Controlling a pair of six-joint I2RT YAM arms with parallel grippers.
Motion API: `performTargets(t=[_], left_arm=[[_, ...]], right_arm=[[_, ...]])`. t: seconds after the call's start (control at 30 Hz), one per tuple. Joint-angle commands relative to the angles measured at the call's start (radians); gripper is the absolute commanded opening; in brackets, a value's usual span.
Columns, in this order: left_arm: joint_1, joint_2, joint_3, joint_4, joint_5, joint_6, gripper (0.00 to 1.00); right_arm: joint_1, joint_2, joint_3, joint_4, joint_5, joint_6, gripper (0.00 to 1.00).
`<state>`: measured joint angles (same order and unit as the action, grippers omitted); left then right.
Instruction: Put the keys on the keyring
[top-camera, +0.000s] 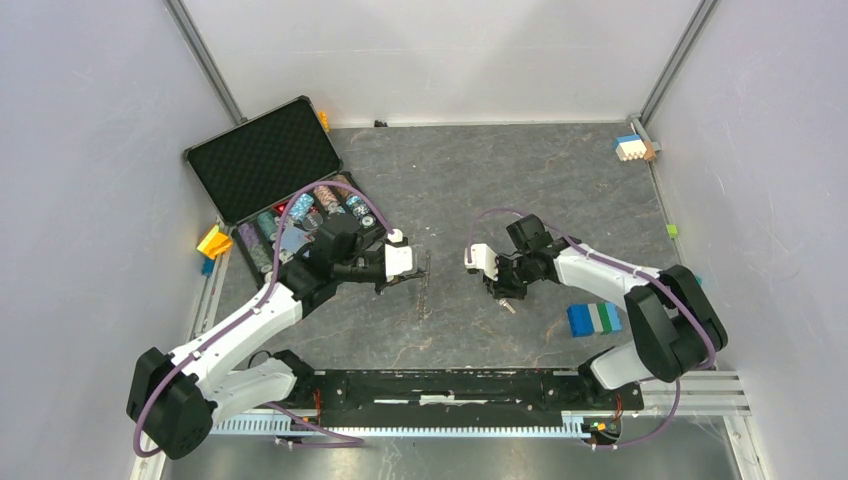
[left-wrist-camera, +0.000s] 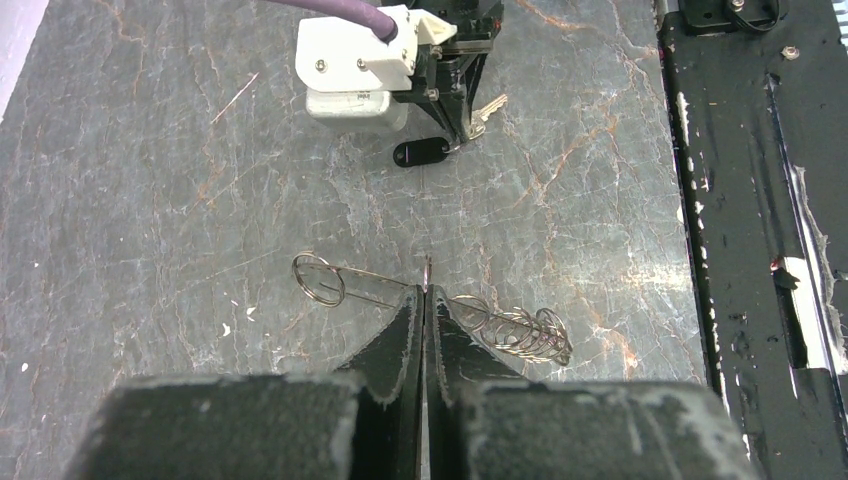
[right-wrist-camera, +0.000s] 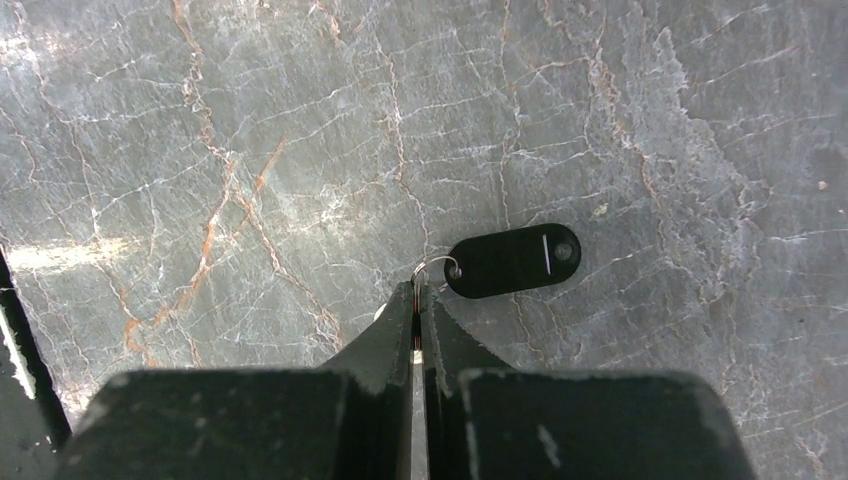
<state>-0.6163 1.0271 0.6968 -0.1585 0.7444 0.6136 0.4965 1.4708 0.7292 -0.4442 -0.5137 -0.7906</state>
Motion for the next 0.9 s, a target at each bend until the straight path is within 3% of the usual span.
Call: performTargets(t=[0.0,0.3,0.63,0.87], left_arm=[[0.007,-0.015,0.005,0.042,0.037,-0.007,0.02],[0.006,-0.012,0.006,0.042,0.041,-0.007,0.02],[0.006,-0.013,0.006,0.042,0.041,-0.005,0.02],[0.006,-0.013,0.003,0.042,0.041,-0.005,0.02]], right_arm=[[-0.001,-0.047,0.050,-0.028,-0.003,-0.025,0.04],[-0.003,-0.028,0.041,-0.020,0.015,-0.027,0.05],[-0.003,0.017,0.044,-0.009,0.018,-0.021,0.17],[-0.010,0.000,0.035,-0.012,0.023,-0.022,0.16]])
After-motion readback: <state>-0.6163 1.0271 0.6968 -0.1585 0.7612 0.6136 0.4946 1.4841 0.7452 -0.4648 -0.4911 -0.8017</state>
